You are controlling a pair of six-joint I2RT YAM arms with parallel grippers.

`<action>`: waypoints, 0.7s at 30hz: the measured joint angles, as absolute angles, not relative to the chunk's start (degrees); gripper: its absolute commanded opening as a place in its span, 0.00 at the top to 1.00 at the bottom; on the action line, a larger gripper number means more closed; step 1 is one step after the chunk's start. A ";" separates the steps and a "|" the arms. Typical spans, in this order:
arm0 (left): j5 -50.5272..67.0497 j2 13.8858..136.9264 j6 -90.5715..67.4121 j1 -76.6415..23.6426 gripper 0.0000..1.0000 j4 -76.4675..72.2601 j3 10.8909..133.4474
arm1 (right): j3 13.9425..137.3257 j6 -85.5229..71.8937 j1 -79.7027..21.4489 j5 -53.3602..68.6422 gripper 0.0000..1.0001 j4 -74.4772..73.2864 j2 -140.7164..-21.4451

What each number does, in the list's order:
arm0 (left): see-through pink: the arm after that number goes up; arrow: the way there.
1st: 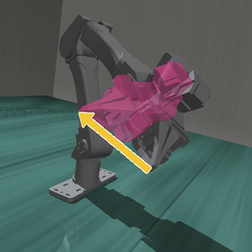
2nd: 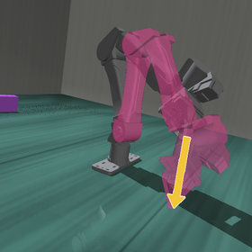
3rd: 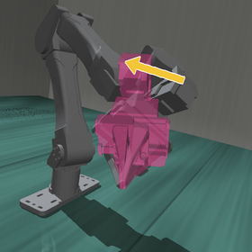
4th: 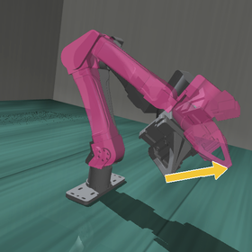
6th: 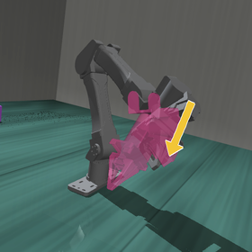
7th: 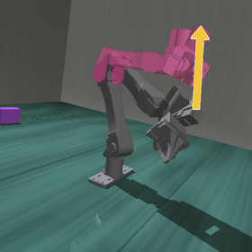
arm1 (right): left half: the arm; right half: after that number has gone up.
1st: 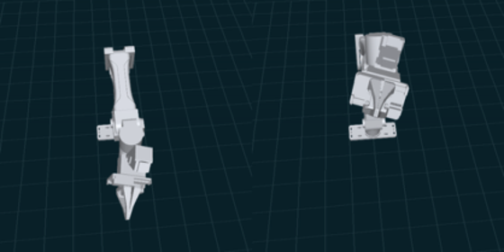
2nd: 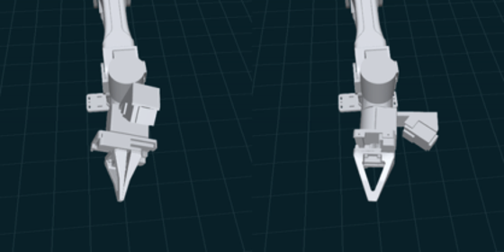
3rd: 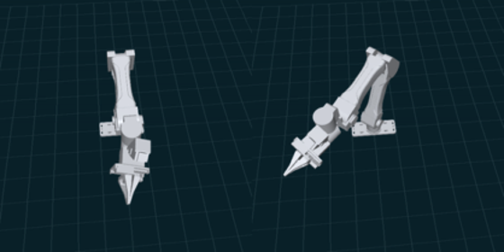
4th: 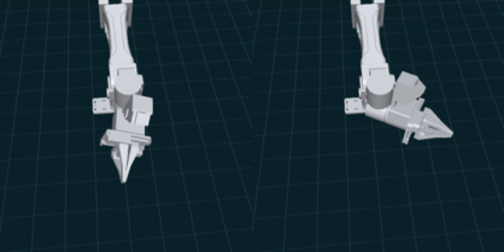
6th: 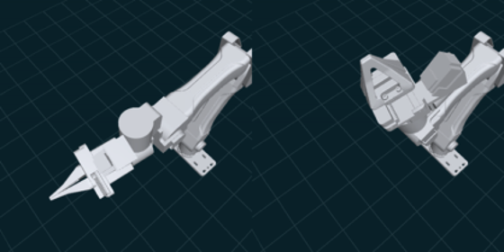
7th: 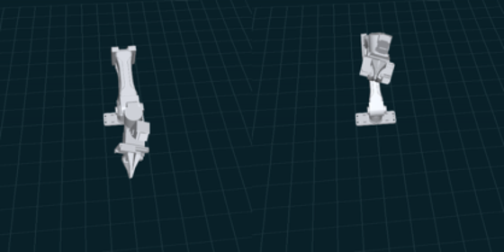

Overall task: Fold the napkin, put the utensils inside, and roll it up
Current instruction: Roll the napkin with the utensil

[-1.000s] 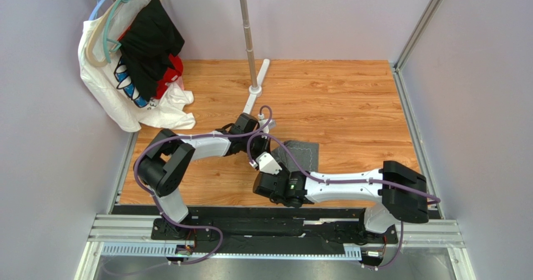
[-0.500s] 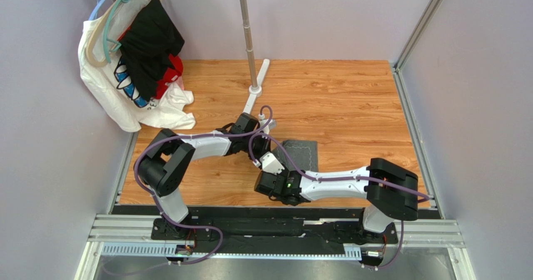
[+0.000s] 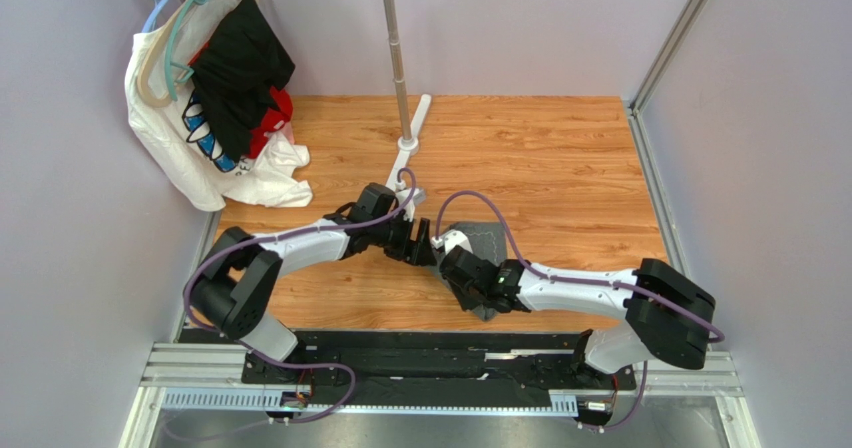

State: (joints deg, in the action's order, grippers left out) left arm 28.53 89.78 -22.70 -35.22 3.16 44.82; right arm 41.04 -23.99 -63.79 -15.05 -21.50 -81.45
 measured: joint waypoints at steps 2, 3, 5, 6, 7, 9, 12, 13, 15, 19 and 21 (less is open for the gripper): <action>27.68 87.99 -22.72 -34.74 0.21 2.96 43.57 | 39.94 -23.44 -61.65 -11.16 1.00 -20.45 -79.99; 26.52 85.12 -22.81 -34.22 0.21 2.70 41.45 | 39.59 -23.05 -60.75 -9.13 1.00 -20.08 -79.46; 25.10 81.36 -22.92 -33.87 0.20 1.96 38.41 | 39.20 -22.52 -59.18 -5.43 1.00 -19.62 -79.00; 24.75 79.70 -22.98 -33.87 0.20 1.45 37.01 | 39.18 -22.31 -58.67 -3.81 1.00 -19.44 -78.96; 24.51 78.41 -23.03 -33.87 0.20 0.99 35.94 | 39.18 -22.02 -58.22 -2.02 1.00 -19.29 -78.96; 24.29 75.29 -23.07 -33.87 0.20 0.03 33.45 | 39.16 -21.50 -57.39 2.63 1.00 -18.83 -78.98; 24.40 72.90 -22.81 -33.89 0.21 -0.80 31.97 | 39.03 -21.04 -56.40 7.51 1.00 -18.09 -78.98; 24.51 72.44 -22.70 -33.89 0.21 -1.15 31.73 | 38.94 -20.97 -56.01 9.39 1.00 -17.80 -78.98; 24.73 71.59 -22.46 -33.89 0.22 -2.00 31.09 | 38.79 -20.88 -55.20 12.84 1.00 -17.19 -78.98; 25.45 70.08 -22.17 -33.89 0.23 -3.62 29.04 | 38.15 -20.82 -53.28 19.00 1.00 -15.46 -79.05; 26.20 69.78 -22.17 -33.93 0.25 -4.58 28.05 | 37.98 -20.64 -52.16 21.52 1.00 -14.70 -79.40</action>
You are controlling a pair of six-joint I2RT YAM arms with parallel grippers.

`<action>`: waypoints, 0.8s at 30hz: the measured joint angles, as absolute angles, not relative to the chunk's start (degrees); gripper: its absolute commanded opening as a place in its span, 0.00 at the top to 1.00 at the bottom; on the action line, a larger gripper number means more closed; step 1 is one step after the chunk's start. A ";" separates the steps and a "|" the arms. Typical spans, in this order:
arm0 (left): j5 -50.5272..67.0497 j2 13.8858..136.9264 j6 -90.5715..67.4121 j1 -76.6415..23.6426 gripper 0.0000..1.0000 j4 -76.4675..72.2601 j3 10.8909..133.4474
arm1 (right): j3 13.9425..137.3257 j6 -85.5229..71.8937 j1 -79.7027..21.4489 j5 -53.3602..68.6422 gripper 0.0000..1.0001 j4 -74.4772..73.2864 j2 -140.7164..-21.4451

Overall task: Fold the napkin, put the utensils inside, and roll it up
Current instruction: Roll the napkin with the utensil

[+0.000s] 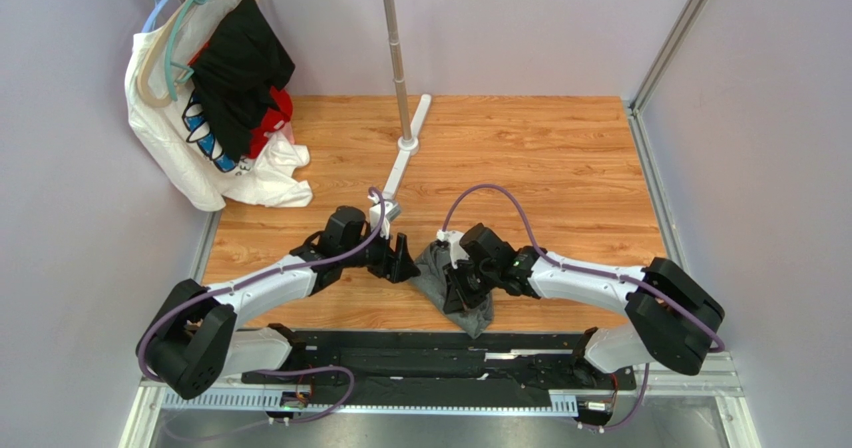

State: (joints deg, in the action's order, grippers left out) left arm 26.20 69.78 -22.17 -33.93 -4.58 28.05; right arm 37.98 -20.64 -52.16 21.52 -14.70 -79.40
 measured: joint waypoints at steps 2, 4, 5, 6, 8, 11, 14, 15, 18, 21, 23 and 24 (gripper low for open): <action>27.07 69.80 -22.20 -33.98 0.25 -5.74 27.38 | 37.80 -20.40 -51.00 23.79 1.00 -14.00 -79.96; 27.70 69.87 -22.17 -33.98 0.27 -6.50 27.14 | 37.76 -20.05 -49.82 26.02 1.00 -13.43 -80.73; 28.08 70.00 -22.17 -33.98 0.27 -6.87 27.11 | 37.74 -19.92 -49.23 27.14 1.00 -13.10 -81.17; 28.40 70.24 -22.17 -33.98 0.28 -7.40 27.09 | 37.69 -19.77 -48.69 28.03 1.00 -12.73 -81.56; 28.97 71.00 -22.20 -33.98 0.29 -8.69 27.00 | 37.56 -19.57 -47.59 30.02 1.00 -11.99 -82.43; 29.78 72.42 -22.24 -33.98 0.30 -10.28 26.81 | 37.32 -19.42 -46.09 32.71 1.00 -10.94 -83.48; 30.22 74.37 -22.33 -33.98 0.31 -11.88 26.63 | 36.99 -19.38 -44.64 35.18 1.00 -9.58 -84.60; 30.24 74.96 -22.41 -33.98 0.31 -12.27 26.63 | 36.82 -19.38 -44.18 35.94 1.00 -9.10 -84.95; 30.65 76.73 -22.52 -33.98 0.37 -13.65 26.63 | 36.27 -19.40 -42.92 38.11 1.00 -7.64 -86.11; 31.22 78.39 -22.98 -33.98 0.41 -15.29 26.63 | 35.62 -19.40 -41.71 40.36 1.00 -5.91 -87.05; 31.64 79.53 -23.24 -34.00 0.44 -16.53 26.63 | 35.22 -19.42 -40.91 41.76 1.00 -4.93 -87.64; 31.99 80.09 -23.31 -34.00 0.46 -17.08 26.63 | 35.07 -19.44 -40.42 42.50 1.00 -4.49 -87.94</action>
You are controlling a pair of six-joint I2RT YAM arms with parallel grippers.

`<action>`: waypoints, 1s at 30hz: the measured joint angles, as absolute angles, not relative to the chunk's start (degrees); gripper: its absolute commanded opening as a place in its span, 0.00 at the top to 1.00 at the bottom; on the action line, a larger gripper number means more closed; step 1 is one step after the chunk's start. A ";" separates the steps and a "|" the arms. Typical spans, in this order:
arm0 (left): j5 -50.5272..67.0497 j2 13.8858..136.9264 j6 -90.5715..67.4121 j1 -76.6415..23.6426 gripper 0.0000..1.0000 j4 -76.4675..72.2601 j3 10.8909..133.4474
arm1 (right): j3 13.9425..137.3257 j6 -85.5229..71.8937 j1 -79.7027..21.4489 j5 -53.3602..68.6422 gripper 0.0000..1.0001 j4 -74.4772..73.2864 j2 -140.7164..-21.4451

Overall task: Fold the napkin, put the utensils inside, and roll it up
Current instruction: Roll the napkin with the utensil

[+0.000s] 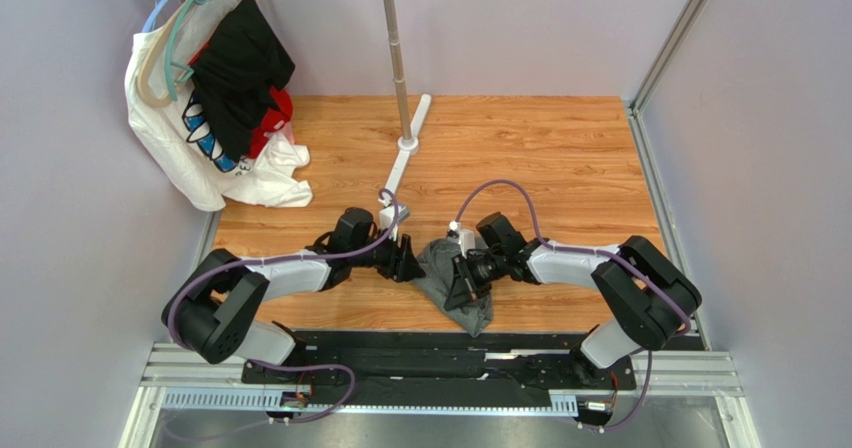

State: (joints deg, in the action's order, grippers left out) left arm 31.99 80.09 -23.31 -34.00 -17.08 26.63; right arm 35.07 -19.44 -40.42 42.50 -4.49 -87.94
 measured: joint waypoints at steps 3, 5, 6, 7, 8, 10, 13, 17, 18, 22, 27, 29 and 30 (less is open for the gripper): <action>32.82 81.52 -23.75 -34.00 0.49 -18.59 26.63 | 34.65 -19.44 -38.98 44.53 1.00 -3.44 -88.84; 33.28 82.21 -23.94 -34.00 0.56 -19.62 26.63 | 34.54 -19.46 -38.02 45.84 1.00 -2.87 -89.65; 33.58 82.54 -24.12 -34.00 0.62 -20.08 26.63 | 34.54 -19.44 -37.67 46.39 1.00 -2.68 -90.02; 34.02 83.00 -24.23 -34.04 0.69 -20.64 26.63 | 34.54 -19.44 -37.30 47.13 1.00 -2.44 -90.45; 34.33 83.44 -24.32 -34.06 0.87 -21.15 26.63 | 34.54 -19.44 -37.01 47.66 1.00 -2.24 -90.80; 34.89 84.29 -24.84 -34.09 1.00 -21.82 26.65 | 34.54 -19.46 -36.49 48.53 1.00 -2.00 -91.37; 35.22 85.60 -25.43 -34.15 1.00 -22.13 27.05 | 34.54 -19.44 -35.90 48.95 0.94 -2.07 -91.55; 33.98 87.05 -26.30 -34.15 1.00 -18.15 30.44 | 35.03 -19.35 -35.68 47.99 0.65 -3.25 -91.18; 33.65 87.57 -26.50 -34.20 1.00 -16.67 31.68 | 35.11 -19.25 -35.62 47.42 0.60 -3.75 -90.78; 32.05 90.35 -27.09 -34.46 1.00 -10.28 36.91 | 35.88 -18.59 -35.20 44.53 0.42 -6.92 -87.29; 32.58 94.04 -27.27 -34.46 1.00 -5.61 40.91 | 37.23 -17.85 -35.16 39.33 0.37 -12.05 -81.78; 33.01 95.09 -27.38 -34.41 1.00 -4.43 42.04 | 37.93 -17.67 -35.16 36.07 0.36 -14.76 -78.37; 33.15 95.29 -27.38 -34.41 1.00 -3.97 42.37 | 38.26 -17.61 -35.24 34.41 0.36 -15.73 -76.66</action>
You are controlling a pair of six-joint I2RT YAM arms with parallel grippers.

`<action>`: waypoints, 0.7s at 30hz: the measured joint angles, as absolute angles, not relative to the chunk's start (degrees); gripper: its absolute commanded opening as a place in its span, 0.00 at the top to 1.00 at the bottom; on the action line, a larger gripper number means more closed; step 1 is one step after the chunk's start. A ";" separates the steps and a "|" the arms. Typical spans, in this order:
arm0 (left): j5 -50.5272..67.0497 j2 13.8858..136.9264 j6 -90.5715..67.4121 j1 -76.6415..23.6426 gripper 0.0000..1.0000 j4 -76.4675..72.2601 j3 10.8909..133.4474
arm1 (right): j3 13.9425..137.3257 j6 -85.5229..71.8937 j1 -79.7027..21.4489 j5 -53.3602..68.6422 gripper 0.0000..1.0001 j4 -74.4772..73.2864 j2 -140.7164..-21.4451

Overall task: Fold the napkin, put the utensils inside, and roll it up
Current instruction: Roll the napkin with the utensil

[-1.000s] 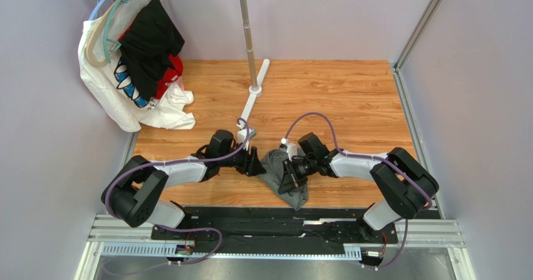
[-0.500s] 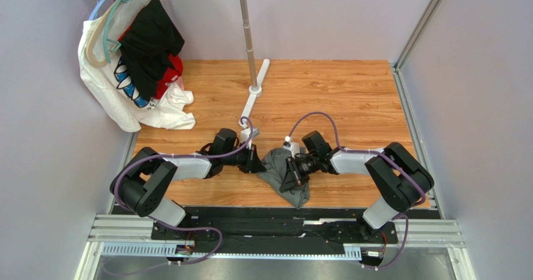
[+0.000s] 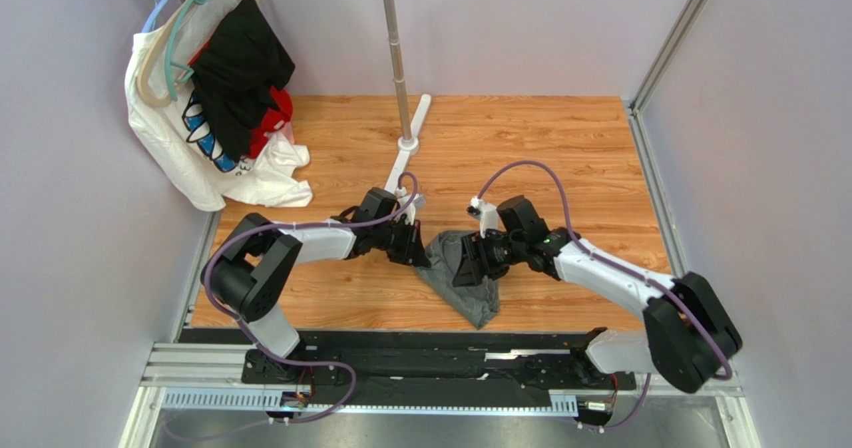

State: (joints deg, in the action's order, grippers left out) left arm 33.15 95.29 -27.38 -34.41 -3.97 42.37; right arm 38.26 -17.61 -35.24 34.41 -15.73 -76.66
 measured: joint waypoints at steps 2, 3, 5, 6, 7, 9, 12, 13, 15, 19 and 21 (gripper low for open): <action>33.21 95.59 -27.33 -34.41 1.00 -2.94 43.05 | 39.46 -17.19 -36.67 28.77 0.36 -18.46 -72.60; 33.21 95.74 -27.31 -34.41 1.00 -2.11 43.53 | 40.32 -16.84 -38.06 25.54 0.36 -19.62 -70.76; 33.39 96.27 -27.16 -34.41 1.00 -0.73 44.53 | 42.26 -16.29 -40.88 18.63 0.36 -21.23 -68.42; 33.54 96.68 -27.09 -34.41 1.00 -0.08 45.15 | 43.20 -16.10 -45.98 14.61 0.37 -21.78 -67.81; 33.69 97.03 -27.00 -34.41 1.00 0.43 45.60 | 44.18 -15.97 -49.76 10.28 0.37 -22.28 -67.68; 34.09 97.67 -26.87 -34.41 1.00 1.32 46.44 | 45.28 -15.99 -56.58 2.48 0.38 -22.59 -68.27; 34.44 98.21 -26.72 -34.39 1.00 2.33 47.22 | 46.15 -16.03 -65.34 -8.71 0.39 -23.16 -71.42; 34.50 98.37 -26.70 -34.39 1.00 2.55 47.44 | 46.37 -16.10 -67.68 -12.21 0.41 -23.35 -73.19; 34.59 98.48 -26.65 -34.39 1.00 2.79 47.59 | 46.85 -16.27 -70.87 -17.65 0.42 -23.68 -76.93; 34.72 98.59 -26.55 -34.35 1.00 3.27 47.79 | 46.96 -16.45 -73.47 -24.69 0.44 -24.03 -82.87; 34.70 98.61 -26.50 -34.35 1.00 3.49 47.86 | 46.94 -16.47 -73.76 -26.89 0.46 -24.05 -84.44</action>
